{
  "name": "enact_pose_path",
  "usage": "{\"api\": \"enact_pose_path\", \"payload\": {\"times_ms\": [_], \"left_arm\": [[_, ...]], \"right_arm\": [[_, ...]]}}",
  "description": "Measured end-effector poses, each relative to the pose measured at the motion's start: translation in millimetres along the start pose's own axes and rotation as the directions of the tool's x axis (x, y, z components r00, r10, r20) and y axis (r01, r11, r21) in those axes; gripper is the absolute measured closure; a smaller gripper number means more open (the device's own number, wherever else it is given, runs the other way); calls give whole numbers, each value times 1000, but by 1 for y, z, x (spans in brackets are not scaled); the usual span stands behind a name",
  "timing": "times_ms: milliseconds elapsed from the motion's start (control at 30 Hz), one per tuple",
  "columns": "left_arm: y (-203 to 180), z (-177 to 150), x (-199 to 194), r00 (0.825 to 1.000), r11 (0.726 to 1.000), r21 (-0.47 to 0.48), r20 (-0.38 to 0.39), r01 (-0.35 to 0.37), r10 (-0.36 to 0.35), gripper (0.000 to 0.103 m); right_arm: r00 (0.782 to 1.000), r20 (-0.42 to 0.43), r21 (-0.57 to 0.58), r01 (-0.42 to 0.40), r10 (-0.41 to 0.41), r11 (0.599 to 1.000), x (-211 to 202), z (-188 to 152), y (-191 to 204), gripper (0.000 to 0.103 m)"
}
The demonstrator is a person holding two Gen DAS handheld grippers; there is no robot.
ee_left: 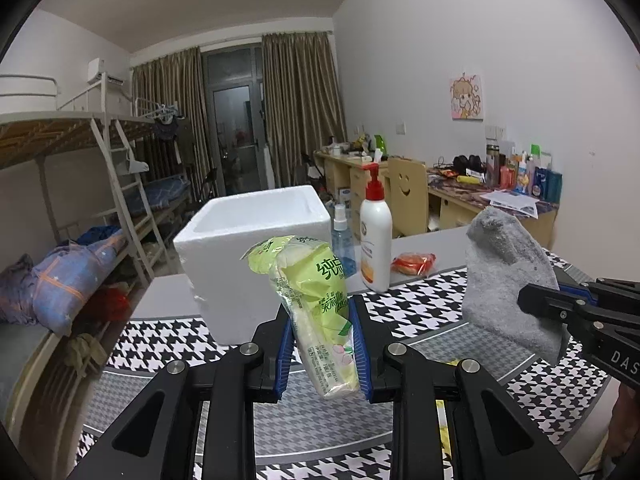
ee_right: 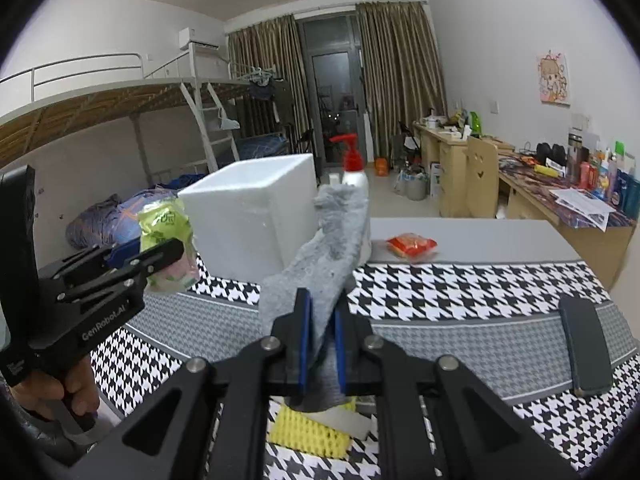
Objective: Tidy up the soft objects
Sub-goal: 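Carry the packet and sock with both grippers over the white foam box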
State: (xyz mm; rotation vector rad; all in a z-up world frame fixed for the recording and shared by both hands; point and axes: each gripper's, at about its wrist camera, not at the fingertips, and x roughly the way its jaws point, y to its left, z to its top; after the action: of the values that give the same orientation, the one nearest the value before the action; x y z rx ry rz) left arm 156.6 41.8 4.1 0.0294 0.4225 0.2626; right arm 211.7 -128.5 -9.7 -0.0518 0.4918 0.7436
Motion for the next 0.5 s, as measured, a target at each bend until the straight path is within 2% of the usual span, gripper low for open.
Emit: {"api": "enact_pose_path", "payload": {"times_ms": [500], "left_arm": [[28, 18, -11, 998, 1000, -25, 67, -16, 18, 75]], "right_arm": [[999, 42, -43, -19, 20, 999, 1, 27, 25, 89]]}}
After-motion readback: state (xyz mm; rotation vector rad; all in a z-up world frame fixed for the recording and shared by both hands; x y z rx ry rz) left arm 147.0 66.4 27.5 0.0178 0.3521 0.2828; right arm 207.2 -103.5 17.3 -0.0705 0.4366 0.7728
